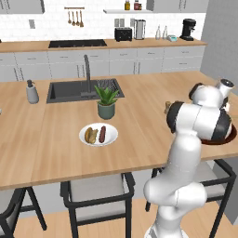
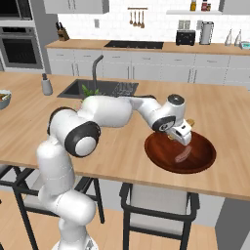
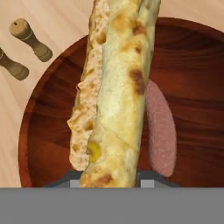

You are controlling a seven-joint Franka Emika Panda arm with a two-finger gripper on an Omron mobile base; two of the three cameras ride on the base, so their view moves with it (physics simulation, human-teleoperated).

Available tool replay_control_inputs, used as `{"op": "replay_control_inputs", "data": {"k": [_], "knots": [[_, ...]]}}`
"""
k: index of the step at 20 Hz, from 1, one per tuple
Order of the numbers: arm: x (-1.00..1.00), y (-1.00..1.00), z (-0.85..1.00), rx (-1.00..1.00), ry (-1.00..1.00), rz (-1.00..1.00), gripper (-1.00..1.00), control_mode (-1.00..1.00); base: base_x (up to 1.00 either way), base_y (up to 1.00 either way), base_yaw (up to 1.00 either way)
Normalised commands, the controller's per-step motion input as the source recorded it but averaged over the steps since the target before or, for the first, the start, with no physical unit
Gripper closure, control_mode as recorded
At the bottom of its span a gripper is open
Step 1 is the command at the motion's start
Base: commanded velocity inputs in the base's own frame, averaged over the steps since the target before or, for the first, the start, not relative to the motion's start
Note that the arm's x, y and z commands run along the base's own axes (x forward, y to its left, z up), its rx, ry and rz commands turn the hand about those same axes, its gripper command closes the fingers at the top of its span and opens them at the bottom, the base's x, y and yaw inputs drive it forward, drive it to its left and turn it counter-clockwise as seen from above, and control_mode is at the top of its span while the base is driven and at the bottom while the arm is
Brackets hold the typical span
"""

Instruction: Place one bun and one sausage from the bowl on each plate.

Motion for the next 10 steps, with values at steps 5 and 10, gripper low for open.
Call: {"op": "replay_control_inputs", "data": {"k": [5, 10], "knots": [[-1.00, 0.62, 1.00, 0.01, -0.01, 0.00, 1.00, -1.00, 0.00, 0.00, 0.00], [-1.00, 1.00, 1.00, -0.01, 0.01, 0.06, 1.00, -1.00, 0.00, 0.00, 0.00]]}}
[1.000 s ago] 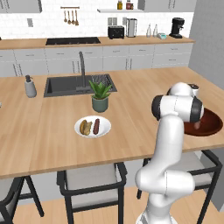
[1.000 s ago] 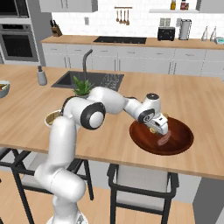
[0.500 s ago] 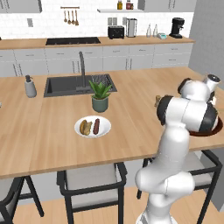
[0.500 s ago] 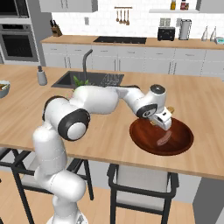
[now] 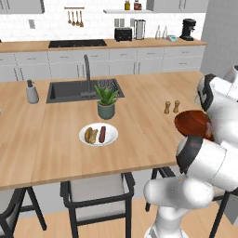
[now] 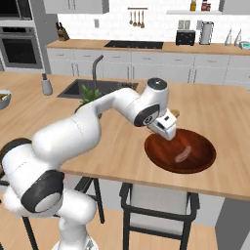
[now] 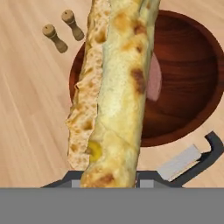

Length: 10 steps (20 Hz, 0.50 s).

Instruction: Place one bun and one sausage from the bowl on each plate.

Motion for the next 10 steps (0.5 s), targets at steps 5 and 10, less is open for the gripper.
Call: {"op": "replay_control_inputs", "data": {"k": [5, 10], "knots": [[-1.00, 1.00, 0.94, -0.04, 0.01, 0.10, 1.00, -1.00, 0.00, 0.00, 0.00], [-0.95, 1.00, 0.66, -0.08, 0.01, 0.10, 1.00, -1.00, 0.00, 0.00, 0.00]]}}
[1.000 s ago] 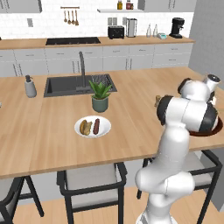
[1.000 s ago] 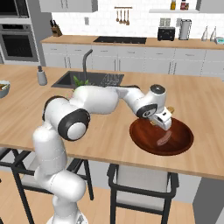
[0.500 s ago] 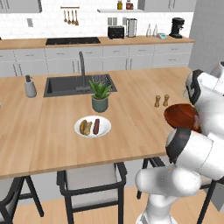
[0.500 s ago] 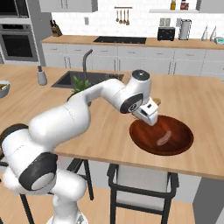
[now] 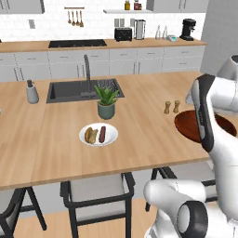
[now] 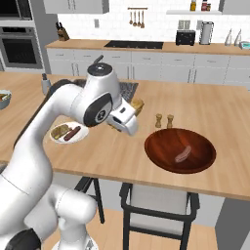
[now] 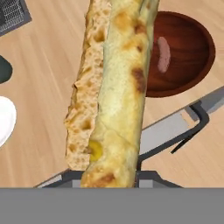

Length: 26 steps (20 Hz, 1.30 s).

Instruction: Place one bun and one sausage from the bowl on each plate.

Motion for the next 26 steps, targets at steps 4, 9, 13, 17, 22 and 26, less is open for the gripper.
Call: {"op": "replay_control_inputs", "data": {"k": [4, 9, 13, 17, 22, 26], "knots": [[-0.91, 0.92, 0.51, -0.06, 0.00, 0.09, 1.00, -1.00, 0.00, 0.00, 0.00], [-0.73, 0.71, 0.19, -0.07, 0.00, 0.08, 1.00, -1.00, 0.00, 0.00, 0.00], [0.00, 0.00, 0.00, 0.00, 0.00, 0.00, 1.00, 1.00, -0.97, 0.81, 0.10], [0.00, 0.00, 0.00, 0.00, 0.00, 0.00, 1.00, 1.00, -0.93, 1.00, 0.11], [0.00, 0.00, 0.00, 0.00, 0.00, 0.00, 1.00, 1.00, -0.05, 1.00, 0.00], [0.00, 0.00, 0.00, 0.00, 0.00, 0.00, 1.00, 1.00, 0.29, 1.00, 0.00]]}}
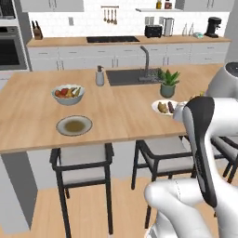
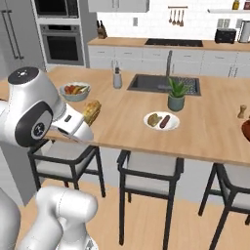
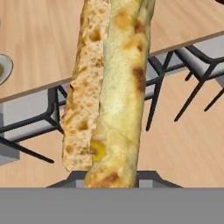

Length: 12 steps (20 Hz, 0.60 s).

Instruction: Place one bun and one sausage from the bowl on each plate.

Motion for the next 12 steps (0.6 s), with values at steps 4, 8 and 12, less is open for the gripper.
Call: {"op": "replay_control_inputs", "data": {"k": [4, 8, 12], "knots": [[0.00, 0.00, 0.00, 0.00, 0.00, 0.00, 1.00, 1.00, 0.54, 1.00, -0.02], [0.00, 0.00, 0.00, 0.00, 0.00, 0.00, 1.00, 1.00, 0.84, 1.00, -0.07], [0.15, 0.25, 0.00, -0.03, 0.04, -0.01, 1.00, -1.00, 0.58, 0.75, -0.06]]}}
